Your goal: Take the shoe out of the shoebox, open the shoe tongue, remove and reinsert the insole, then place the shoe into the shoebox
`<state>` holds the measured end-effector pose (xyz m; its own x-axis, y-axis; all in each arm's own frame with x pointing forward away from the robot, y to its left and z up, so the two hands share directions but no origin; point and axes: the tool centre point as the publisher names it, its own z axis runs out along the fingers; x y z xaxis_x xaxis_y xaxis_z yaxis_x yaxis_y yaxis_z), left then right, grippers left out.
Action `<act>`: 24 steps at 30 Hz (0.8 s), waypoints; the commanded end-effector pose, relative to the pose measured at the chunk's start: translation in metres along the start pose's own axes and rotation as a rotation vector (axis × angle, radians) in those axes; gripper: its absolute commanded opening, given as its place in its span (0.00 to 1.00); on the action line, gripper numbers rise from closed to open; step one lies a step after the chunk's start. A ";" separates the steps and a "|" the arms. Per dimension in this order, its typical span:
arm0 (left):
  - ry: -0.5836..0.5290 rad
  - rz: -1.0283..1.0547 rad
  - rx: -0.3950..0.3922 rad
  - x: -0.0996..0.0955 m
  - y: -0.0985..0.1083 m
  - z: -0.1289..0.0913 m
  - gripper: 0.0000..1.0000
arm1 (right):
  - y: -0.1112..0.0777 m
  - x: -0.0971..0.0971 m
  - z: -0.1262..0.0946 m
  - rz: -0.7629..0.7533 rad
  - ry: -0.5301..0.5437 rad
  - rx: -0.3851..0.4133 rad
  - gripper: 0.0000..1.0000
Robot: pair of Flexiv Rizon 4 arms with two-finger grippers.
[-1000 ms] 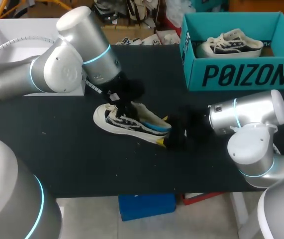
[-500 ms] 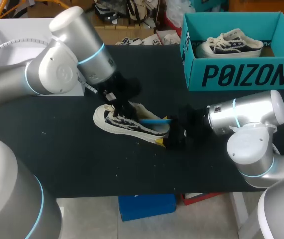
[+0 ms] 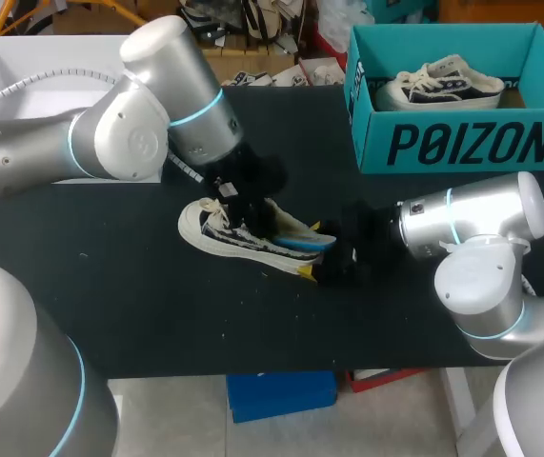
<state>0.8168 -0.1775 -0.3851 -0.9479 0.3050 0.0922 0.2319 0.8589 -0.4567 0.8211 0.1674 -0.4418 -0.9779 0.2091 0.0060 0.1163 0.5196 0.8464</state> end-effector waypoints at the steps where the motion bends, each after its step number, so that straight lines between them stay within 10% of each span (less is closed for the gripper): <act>1: -0.007 0.045 -0.024 -0.002 -0.014 0.008 0.96 | -0.001 0.000 0.003 0.002 -0.002 0.003 0.00; 24: -0.093 0.148 -0.102 -0.020 -0.039 0.028 0.88 | -0.001 0.000 0.003 0.002 -0.002 0.003 0.00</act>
<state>0.8206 -0.2234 -0.3919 -0.9167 0.3966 -0.0479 0.3844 0.8431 -0.3761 0.8212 0.1673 -0.4419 -0.9778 0.2094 0.0061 0.1166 0.5197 0.8464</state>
